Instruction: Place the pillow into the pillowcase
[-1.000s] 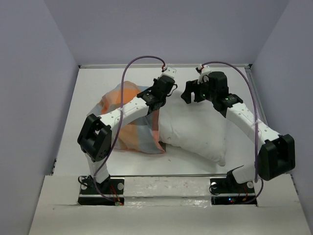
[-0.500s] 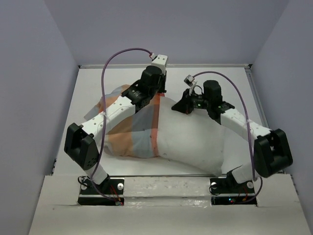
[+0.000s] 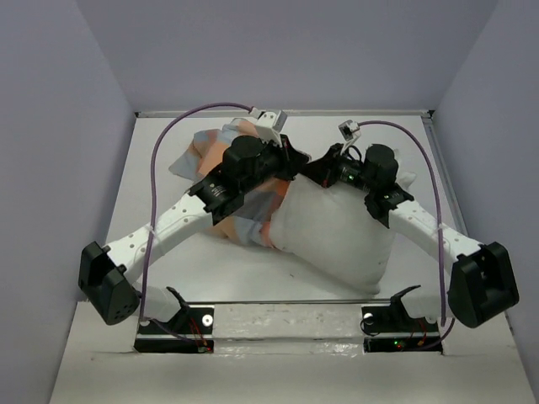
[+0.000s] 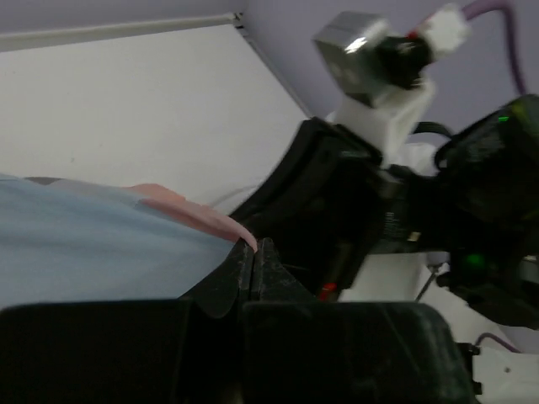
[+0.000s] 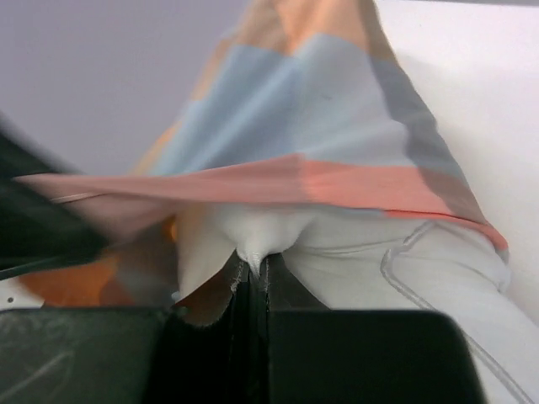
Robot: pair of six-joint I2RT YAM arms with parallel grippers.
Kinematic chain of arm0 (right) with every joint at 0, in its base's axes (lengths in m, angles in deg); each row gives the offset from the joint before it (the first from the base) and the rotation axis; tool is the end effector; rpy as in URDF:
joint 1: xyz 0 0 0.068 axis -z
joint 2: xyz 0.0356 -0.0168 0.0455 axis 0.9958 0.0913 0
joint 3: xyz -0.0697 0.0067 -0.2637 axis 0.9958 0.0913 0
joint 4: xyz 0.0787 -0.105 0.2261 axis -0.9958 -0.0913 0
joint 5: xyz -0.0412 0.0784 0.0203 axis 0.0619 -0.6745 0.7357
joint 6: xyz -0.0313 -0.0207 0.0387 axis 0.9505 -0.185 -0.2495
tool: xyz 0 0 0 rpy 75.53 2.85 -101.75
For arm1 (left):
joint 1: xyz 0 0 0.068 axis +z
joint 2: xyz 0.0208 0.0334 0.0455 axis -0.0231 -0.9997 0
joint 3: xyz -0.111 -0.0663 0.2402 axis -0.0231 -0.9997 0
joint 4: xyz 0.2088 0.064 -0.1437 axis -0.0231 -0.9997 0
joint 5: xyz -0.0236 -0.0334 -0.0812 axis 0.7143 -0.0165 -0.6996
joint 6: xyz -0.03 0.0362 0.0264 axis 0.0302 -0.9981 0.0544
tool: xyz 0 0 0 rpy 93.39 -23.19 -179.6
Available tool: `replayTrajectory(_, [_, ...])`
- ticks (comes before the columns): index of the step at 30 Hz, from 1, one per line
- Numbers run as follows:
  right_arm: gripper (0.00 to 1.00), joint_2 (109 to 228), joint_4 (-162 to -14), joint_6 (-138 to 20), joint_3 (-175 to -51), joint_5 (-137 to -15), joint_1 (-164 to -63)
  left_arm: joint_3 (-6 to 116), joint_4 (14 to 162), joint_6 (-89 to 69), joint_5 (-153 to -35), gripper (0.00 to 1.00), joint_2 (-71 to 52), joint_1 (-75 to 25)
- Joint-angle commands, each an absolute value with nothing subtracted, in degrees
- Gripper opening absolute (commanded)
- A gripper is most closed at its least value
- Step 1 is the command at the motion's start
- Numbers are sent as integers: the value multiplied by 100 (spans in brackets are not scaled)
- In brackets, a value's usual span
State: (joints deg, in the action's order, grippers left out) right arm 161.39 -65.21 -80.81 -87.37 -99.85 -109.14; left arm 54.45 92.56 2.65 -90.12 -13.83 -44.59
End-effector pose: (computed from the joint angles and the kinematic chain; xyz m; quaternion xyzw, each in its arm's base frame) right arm 0.2660 0.1410 0.3190 -0.1640 0.6978 0.4722 0.5130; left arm 0.2286 -0.2401 0.3964 0.1632 0.6957 -0.4230 0.5572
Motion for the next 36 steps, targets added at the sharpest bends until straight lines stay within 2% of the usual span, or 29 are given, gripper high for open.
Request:
replayTrajectory(1, [0,16959,-4832,-8665,-9014,-9502,-10972,5322,10550,1319,-9908,0,-877,-5130])
replayTrajectory(10, [0,17665,-4708,-9515,-9279,-8685,-10919,5093,10753,1664,-9838,0,-779,-5695])
replayTrajectory(13, [0,17097,-5049,-10070,-8885,-8378,-10919,4953,10506,1479,-9425,0,-946,-5389])
replayTrajectory(18, [0,15805,-5533,-10020,-8260,-8570,-11147,4821,10656,1417,-9495,0,-1245,-4694])
replayTrajectory(20, [0,15722,-5727,-9967,-8215,-8604,-11323,4986,10726,1452,-9626,0,-1368,-4614])
replayTrajectory(23, [0,16142,-5352,-10212,-8189,-8885,-11403,5198,10858,1549,-9829,0,-1474,-4840])
replayTrajectory(26, [0,16844,-5508,-10107,-8774,-8973,-11403,5138,10780,1461,-9741,0,-1124,-5332])
replayTrajectory(29, [0,17032,-5535,-10160,-9084,-9141,-11403,5014,10814,1575,-9995,0,-790,-5422])
replayTrajectory(32, [0,16419,-5762,-10160,-9147,-9071,-11403,5250,10342,1339,-9733,0,-446,-5352])
replayTrajectory(35, [0,15357,-6568,-10046,-9286,-8721,-11779,5619,10112,1206,-9837,0,-507,-5072])
replayTrajectory(36, [0,15353,-6746,-10020,-9287,-8624,-11929,5734,10007,1162,-9855,0,-551,-5071])
